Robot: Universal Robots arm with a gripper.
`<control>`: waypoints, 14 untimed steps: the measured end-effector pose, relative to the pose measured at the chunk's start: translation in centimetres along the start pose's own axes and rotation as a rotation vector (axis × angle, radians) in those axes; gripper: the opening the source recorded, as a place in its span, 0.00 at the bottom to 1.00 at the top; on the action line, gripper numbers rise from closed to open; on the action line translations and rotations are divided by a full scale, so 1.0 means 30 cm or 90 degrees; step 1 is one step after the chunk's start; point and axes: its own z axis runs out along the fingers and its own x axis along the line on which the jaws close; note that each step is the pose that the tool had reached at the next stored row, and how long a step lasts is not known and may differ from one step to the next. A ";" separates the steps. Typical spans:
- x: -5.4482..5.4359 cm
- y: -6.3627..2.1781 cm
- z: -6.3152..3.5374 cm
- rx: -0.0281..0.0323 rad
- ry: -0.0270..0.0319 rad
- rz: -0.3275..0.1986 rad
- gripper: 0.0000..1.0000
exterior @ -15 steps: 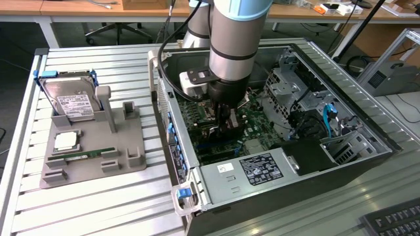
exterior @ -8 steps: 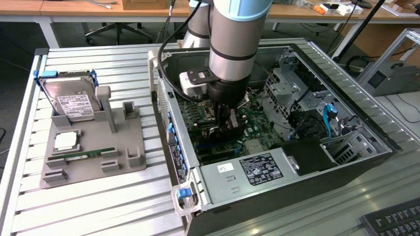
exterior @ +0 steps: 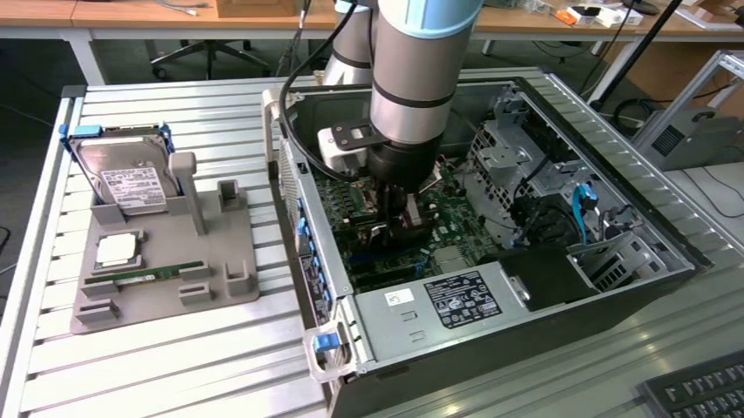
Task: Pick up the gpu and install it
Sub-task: 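Insert the gpu into the slot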
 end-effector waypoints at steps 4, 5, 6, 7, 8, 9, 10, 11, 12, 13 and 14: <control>0.000 0.000 0.000 -0.0001 0.0001 0.000 0.46; 0.000 0.000 -0.001 -0.0001 0.0003 0.000 0.46; 0.000 0.000 -0.003 -0.0002 0.0005 0.000 0.46; 0.000 -0.001 -0.011 -0.0001 0.0003 0.000 0.46; 0.000 -0.001 -0.018 -0.0001 0.0004 0.000 0.46; 0.001 -0.002 -0.026 -0.0001 0.0003 0.000 0.46; 0.001 -0.003 -0.036 -0.0001 0.0003 0.000 0.46; 0.001 -0.004 -0.047 -0.0001 0.0003 0.000 0.46; 0.001 -0.004 -0.056 -0.0001 0.0003 0.000 0.46; 0.001 -0.005 -0.063 -0.0001 0.0004 0.000 0.46; 0.001 -0.005 -0.070 0.0000 0.0003 0.000 0.46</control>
